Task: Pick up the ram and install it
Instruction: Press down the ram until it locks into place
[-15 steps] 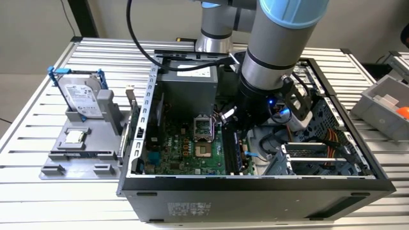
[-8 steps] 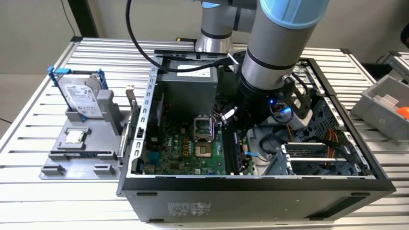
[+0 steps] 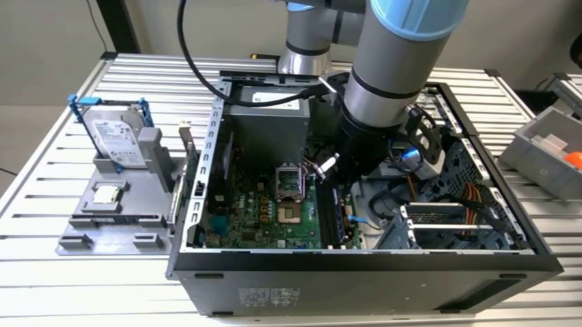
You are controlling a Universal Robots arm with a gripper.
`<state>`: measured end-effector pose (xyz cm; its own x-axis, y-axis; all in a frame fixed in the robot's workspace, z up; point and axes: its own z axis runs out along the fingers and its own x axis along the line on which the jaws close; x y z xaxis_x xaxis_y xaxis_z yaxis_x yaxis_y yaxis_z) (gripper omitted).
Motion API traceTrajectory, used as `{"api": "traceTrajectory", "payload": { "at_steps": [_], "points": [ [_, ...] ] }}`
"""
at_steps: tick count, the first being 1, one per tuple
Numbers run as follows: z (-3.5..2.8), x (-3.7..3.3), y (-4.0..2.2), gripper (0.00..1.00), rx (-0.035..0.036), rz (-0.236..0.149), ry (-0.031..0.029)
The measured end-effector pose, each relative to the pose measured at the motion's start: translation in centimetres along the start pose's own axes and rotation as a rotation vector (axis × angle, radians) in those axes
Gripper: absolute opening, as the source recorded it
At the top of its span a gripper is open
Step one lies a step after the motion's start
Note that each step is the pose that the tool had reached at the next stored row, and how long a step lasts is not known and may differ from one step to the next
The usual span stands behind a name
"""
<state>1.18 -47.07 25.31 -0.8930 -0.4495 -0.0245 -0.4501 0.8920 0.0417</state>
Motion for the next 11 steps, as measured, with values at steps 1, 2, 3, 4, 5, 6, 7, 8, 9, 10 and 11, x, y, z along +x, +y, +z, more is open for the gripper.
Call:
{"api": "traceTrajectory", "payload": {
  "at_steps": [1,2,3,4,5,6,7,8,9,10,11],
  "points": [
    [0.0,0.01,0.0,0.0,-0.0002,-0.003,0.0001],
    [0.0,0.01,0.0,0.0,-0.0001,-0.005,0.0002],
    [0.01,0.01,0.0,0.0,-0.0003,-0.008,0.0003],
    [0.01,0.01,0.0,0.0,-0.0004,-0.014,0.0005],
    [0.0,0.01,0.01,0.0,-0.0006,-0.025,0.001],
    [0.01,0.01,0.01,0.0,-0.001,-0.035,0.0014],
    [0.01,0.01,0.01,0.0,-0.0012,-0.045,0.0018],
    [0.01,0.01,0.01,0.0,-0.0014,-0.056,0.0023],
    [0.01,0.01,0.01,0.0,-0.0017,-0.066,0.0027],
    [0.01,0.0,0.02,0.0,-0.002,-0.075,0.003],
    [0.02,0.0,0.03,0.0,-0.0024,-0.084,0.0033]
  ]
}}
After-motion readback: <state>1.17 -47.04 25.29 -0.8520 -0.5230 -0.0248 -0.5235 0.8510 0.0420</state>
